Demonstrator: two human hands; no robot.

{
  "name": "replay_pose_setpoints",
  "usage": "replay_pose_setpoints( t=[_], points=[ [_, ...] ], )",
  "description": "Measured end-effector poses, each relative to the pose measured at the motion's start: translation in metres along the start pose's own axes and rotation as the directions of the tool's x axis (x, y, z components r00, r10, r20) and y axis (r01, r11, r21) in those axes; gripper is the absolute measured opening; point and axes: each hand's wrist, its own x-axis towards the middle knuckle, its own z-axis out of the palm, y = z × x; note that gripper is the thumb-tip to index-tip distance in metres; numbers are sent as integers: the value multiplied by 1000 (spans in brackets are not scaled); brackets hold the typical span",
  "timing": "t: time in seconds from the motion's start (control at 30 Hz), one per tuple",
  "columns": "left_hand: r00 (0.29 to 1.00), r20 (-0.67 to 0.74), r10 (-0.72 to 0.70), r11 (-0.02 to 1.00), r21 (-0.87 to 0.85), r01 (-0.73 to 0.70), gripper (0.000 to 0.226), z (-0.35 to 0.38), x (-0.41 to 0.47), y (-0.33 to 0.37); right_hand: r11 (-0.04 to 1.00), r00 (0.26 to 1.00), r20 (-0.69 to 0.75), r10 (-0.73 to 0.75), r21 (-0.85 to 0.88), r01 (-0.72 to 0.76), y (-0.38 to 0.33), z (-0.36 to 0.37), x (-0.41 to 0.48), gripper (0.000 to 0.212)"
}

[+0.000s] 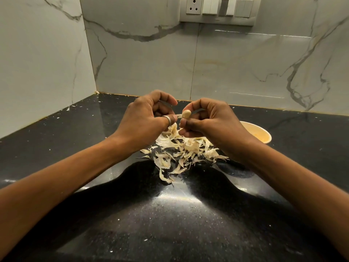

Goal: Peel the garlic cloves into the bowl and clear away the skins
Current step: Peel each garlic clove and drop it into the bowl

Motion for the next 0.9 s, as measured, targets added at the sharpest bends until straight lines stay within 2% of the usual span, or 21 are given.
replay_pose_setpoints(
  t=[0.3, 0.47, 0.63, 0.9],
  points=[
    [998, -22, -61, 998, 32, 62, 30, -4, 0, 0, 990, 1000, -11, 14, 142, -12, -5, -2, -2, 21],
    [998, -34, -52, 997, 52, 54, 21, -6, 2, -4, 977, 998, -54, 31, 210, -19, -9, -9, 1, 22],
    [999, -35, -8, 992, 128, 12, 11, -2, 0, -5, 987, 999, -16, 29, 162, -26, -6, -6, 1, 24],
    [997, 66, -48, 997, 62, 44, 15, 4, -2, 3, 999, 1000, 3, -6, 40, 6, -5, -2, -2, 22]
  ],
)
